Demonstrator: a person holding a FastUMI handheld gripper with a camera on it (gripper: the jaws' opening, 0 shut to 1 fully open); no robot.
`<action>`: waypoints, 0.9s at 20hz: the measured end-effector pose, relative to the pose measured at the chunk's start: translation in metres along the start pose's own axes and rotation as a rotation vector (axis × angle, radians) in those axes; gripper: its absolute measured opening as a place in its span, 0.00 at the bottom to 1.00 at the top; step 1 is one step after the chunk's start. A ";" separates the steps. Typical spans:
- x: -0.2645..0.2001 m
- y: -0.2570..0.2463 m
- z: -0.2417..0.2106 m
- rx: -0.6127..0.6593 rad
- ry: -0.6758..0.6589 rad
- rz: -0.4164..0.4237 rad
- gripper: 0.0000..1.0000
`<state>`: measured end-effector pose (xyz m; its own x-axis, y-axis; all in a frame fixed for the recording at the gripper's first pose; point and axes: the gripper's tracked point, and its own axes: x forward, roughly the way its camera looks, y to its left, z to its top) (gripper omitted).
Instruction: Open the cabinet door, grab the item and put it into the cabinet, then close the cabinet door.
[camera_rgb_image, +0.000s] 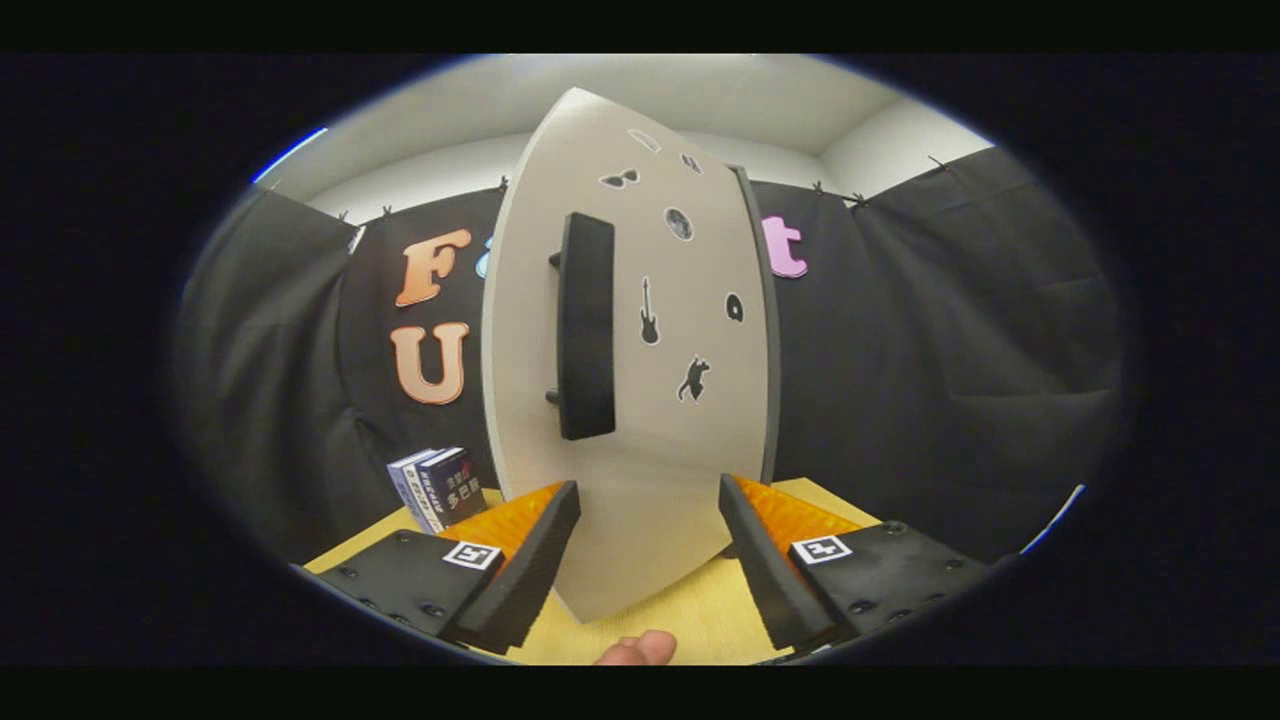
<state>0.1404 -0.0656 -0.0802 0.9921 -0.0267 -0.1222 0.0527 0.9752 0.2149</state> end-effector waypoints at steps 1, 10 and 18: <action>0.005 0.006 -0.002 0.001 0.001 0.011 0.94; 0.062 0.064 -0.015 -0.024 0.019 0.100 0.97; 0.105 0.067 -0.023 -0.042 0.033 0.066 0.95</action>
<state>0.2452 0.0022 -0.1004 0.9891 0.0440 -0.1408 -0.0178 0.9831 0.1824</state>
